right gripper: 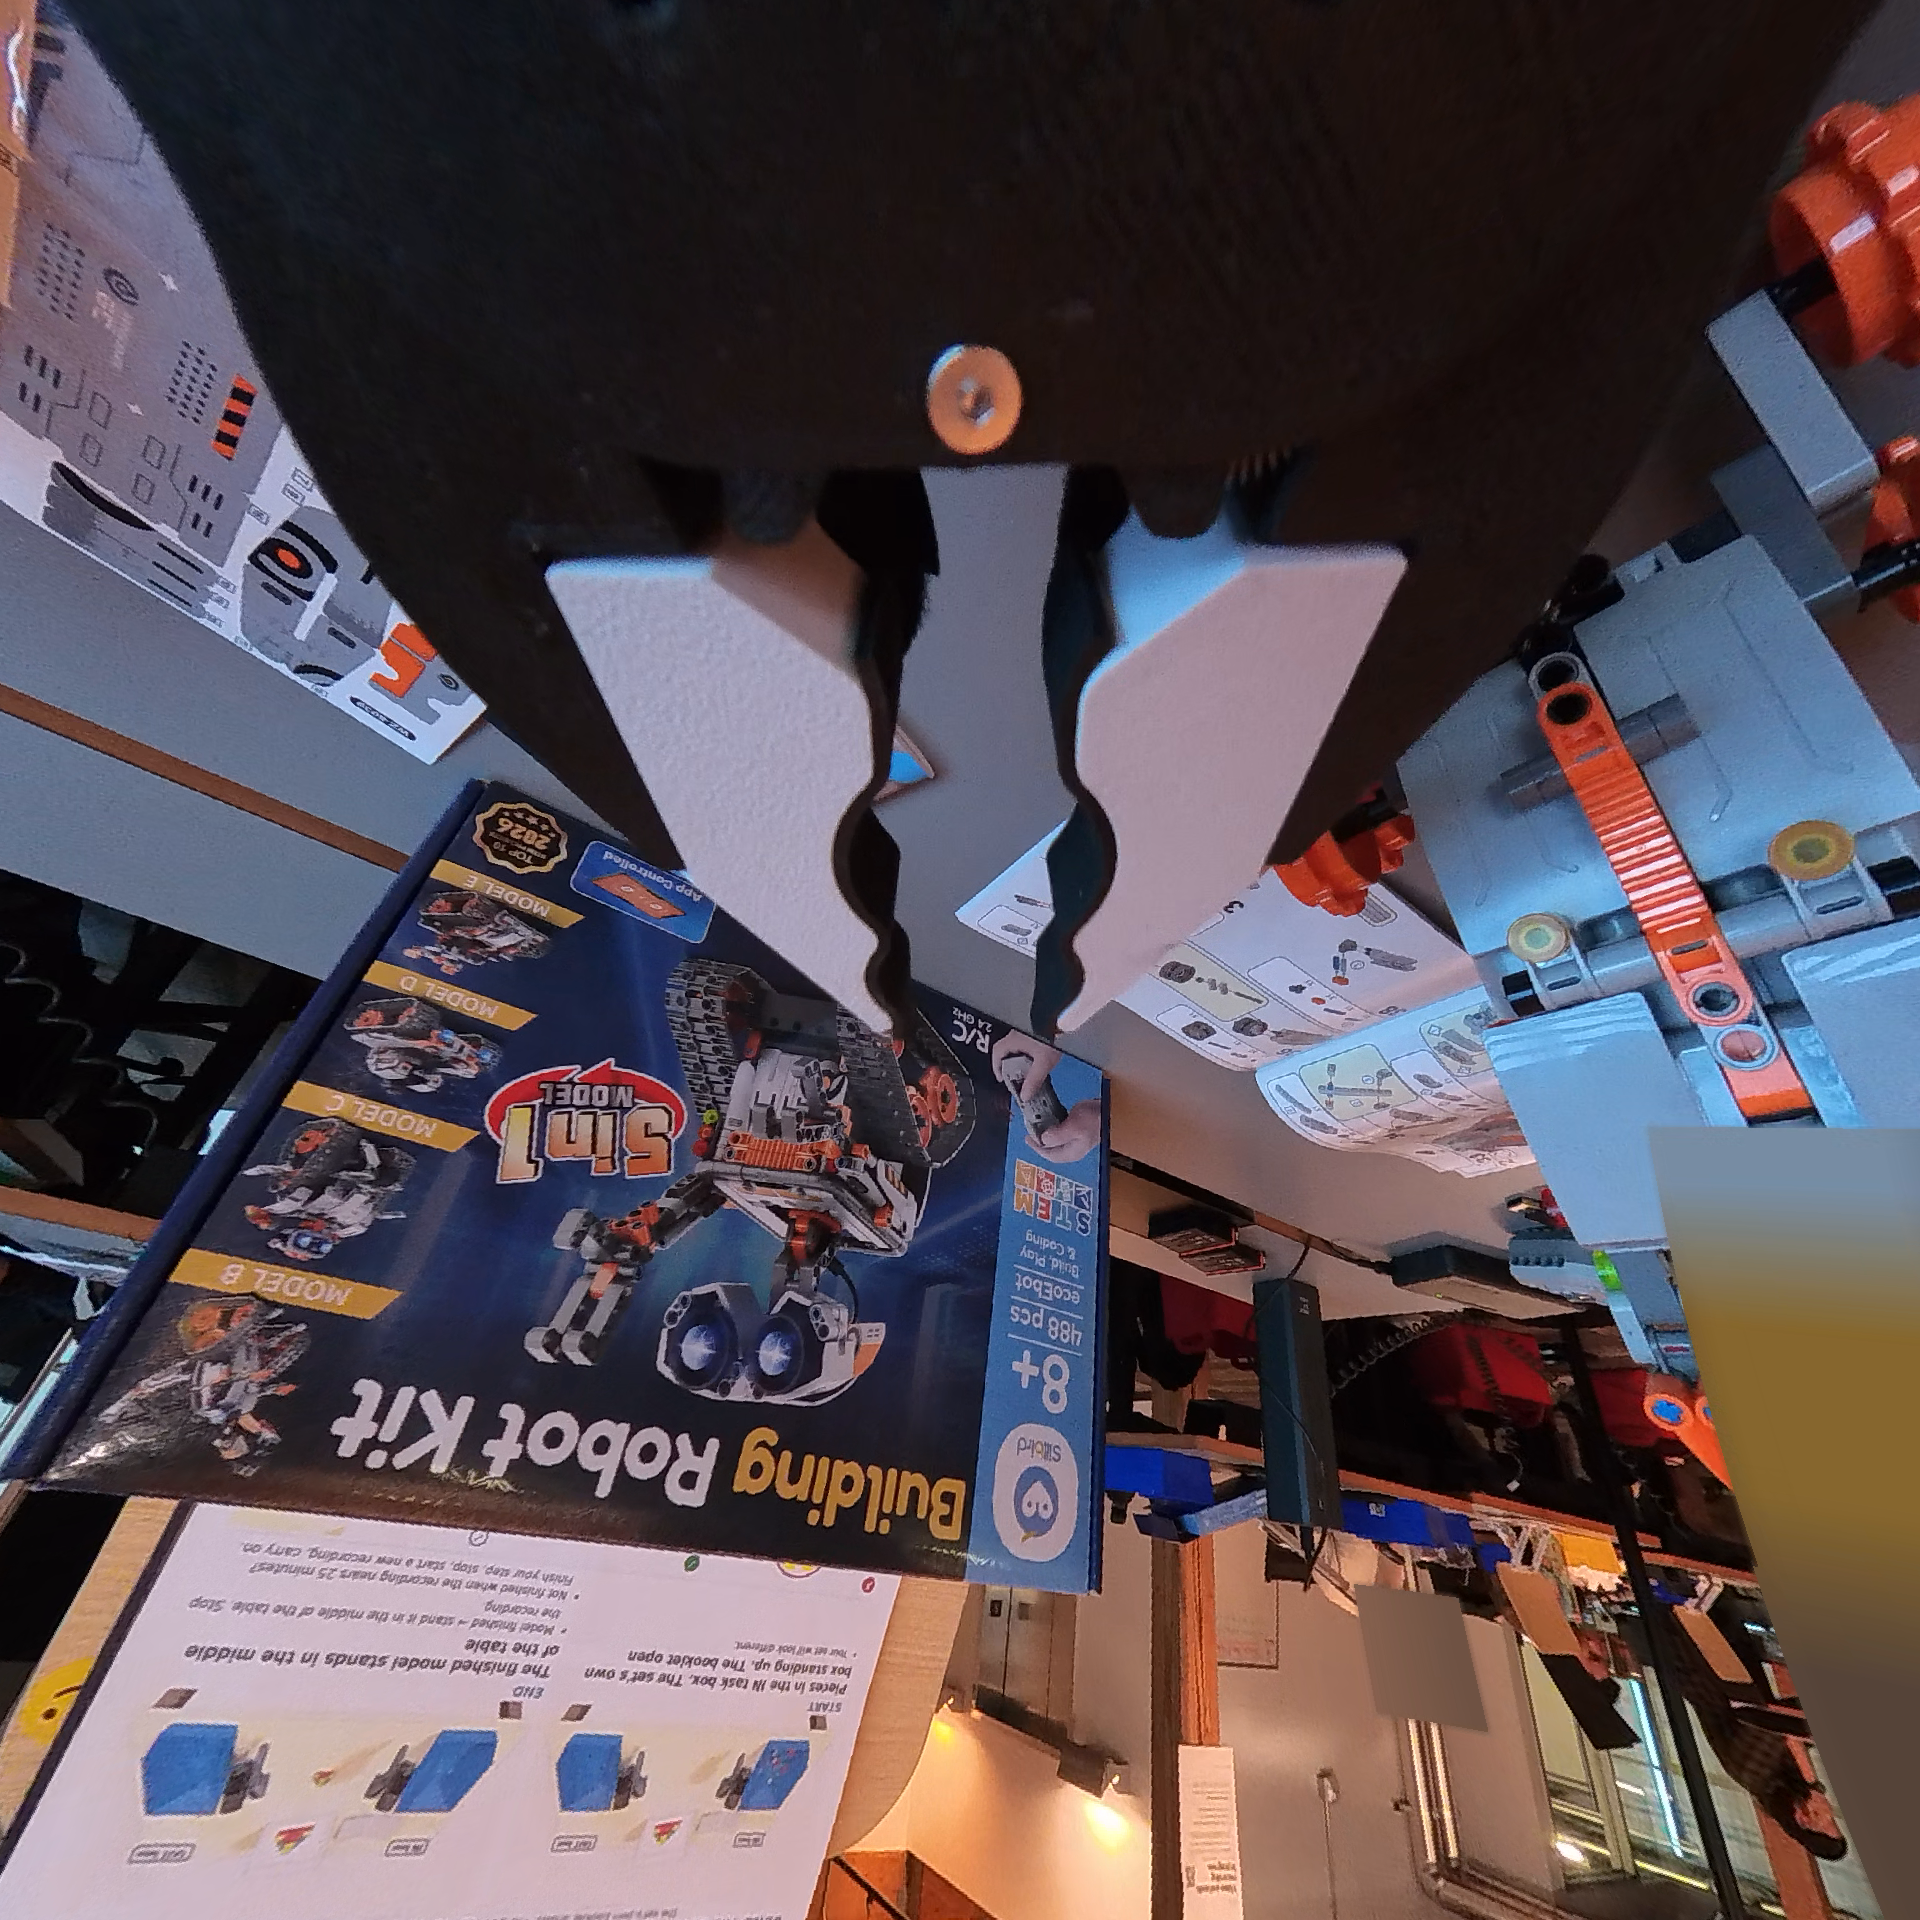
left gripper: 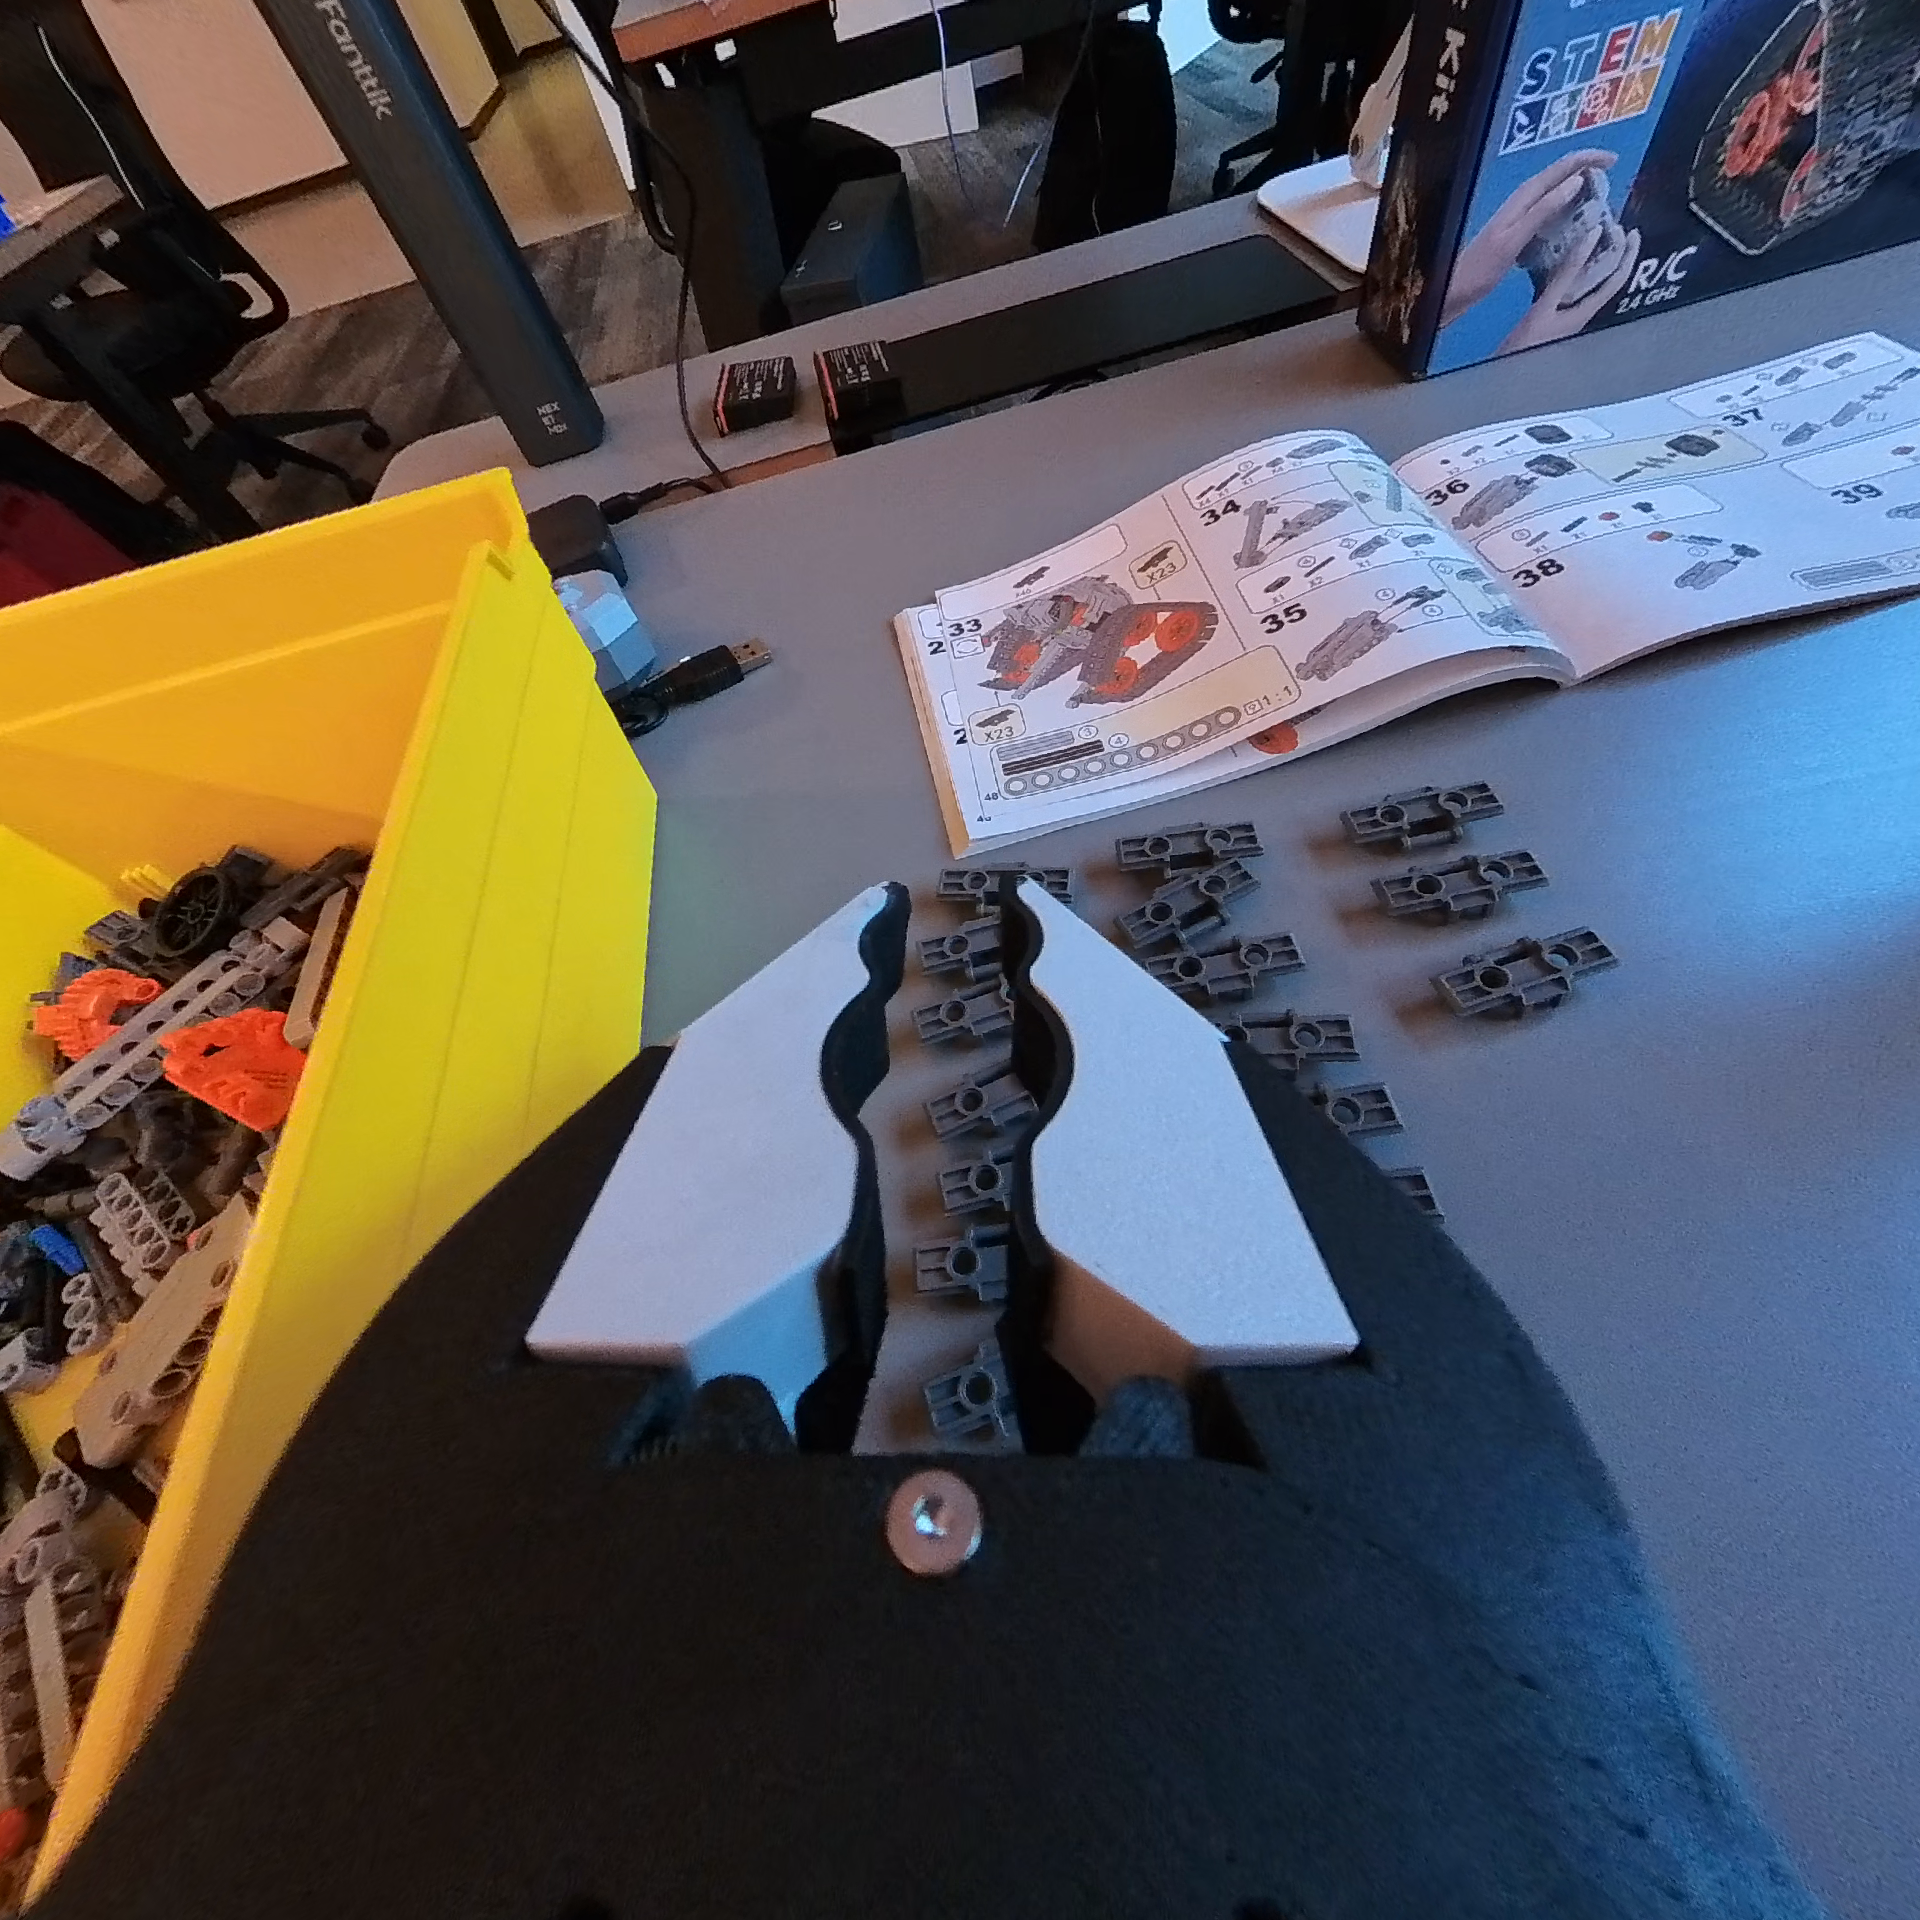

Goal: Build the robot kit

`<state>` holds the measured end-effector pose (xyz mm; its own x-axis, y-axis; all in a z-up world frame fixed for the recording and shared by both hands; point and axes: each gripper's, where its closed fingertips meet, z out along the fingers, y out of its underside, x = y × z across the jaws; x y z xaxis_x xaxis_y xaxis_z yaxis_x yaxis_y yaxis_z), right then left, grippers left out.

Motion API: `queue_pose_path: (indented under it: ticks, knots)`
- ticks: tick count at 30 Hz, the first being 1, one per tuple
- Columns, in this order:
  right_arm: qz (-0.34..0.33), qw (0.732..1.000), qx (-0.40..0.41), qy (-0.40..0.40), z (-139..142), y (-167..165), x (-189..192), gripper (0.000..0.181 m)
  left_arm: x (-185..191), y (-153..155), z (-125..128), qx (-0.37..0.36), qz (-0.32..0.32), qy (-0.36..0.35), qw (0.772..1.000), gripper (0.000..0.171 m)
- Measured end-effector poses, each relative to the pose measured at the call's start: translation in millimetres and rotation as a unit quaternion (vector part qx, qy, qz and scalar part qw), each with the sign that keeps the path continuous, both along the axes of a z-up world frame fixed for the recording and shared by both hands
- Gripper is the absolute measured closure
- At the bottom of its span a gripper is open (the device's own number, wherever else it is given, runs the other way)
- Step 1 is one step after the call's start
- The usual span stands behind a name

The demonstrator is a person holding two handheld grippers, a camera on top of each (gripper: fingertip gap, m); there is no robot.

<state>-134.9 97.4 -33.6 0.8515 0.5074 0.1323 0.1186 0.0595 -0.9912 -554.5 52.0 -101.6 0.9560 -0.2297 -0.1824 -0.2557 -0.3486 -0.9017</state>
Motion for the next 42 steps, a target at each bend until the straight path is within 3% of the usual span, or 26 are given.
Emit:
queue_pose_path:
  ticks: [42]
  knots:
    - [0.031,0.997,-0.02,-0.064,-19.7,-1.9,-19.9,0.16,2.4,-0.2,-3.1,-0.01,-0.007,-0.015,1.0,0.157]
